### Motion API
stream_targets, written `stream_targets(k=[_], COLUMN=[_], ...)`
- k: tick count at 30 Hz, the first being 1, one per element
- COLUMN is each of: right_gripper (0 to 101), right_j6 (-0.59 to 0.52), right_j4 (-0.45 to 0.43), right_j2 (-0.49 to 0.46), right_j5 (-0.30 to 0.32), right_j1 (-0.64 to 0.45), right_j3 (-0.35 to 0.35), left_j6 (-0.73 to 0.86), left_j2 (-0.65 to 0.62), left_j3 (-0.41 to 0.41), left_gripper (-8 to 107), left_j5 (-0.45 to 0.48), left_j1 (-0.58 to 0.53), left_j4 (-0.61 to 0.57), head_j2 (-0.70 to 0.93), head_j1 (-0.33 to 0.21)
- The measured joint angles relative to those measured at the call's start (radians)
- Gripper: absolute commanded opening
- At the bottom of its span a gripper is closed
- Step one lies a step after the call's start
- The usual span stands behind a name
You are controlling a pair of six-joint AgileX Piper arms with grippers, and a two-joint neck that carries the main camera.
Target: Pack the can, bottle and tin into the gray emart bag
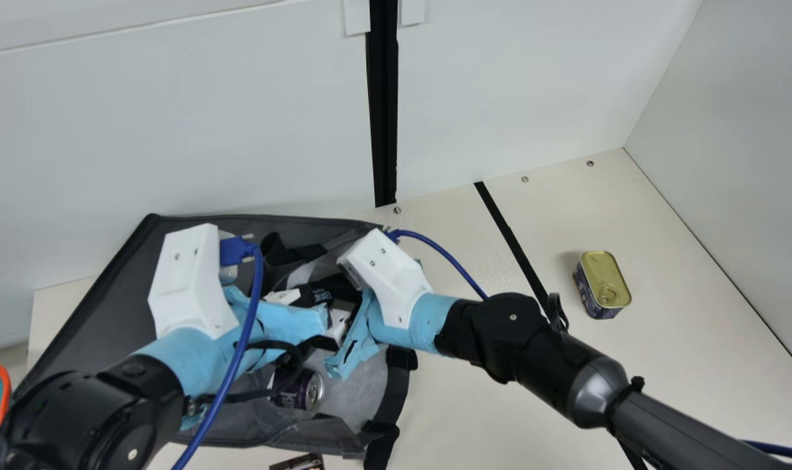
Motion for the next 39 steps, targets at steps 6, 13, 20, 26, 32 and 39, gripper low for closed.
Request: stream_targets(k=[6,13,20,26,32,39], right_gripper=[20,43,67,87,91,91], right_j6=[-0.018,-0.006,0.025,0.058,0.108,0.163], right_j4=[0.021,0.011,-0.028,-0.078,-0.140,-0.213], right_j2=[0.024,0.027,0.012,-0.005,-0.018,-0.035], right_j5=[0.000,0.004,0.028,0.049,0.093,0.152], right_j1=[0.007,0.009,-0.001,-0.022,-0.060,-0.110], right_j3=[-0.005,-0.006,-0.005,0.002,-0.006,-0.026], left_j6=[0.000,0.000,0.000,0.000,0.000,0.000], left_j2=[0.000,0.000,0.000,0.000,0.000,0.000], left_j3=[0.000,0.000,0.000,0.000,0.000,0.000], left_gripper=[10,10,10,10,10,10], left_j5=[0.000,0.000,0.000,0.000,0.000,0.000], left_j1=[0.000,0.000,0.000,0.000,0.000,0.000], left_j4=[0.000,0.000,0.000,0.000,0.000,0.000], head_j2=[-0.002,-0.002,0.000,-0.002,-0.002,-0.002], head_j1=[0.000,0.000,0.000,0.000,0.000,0.000])
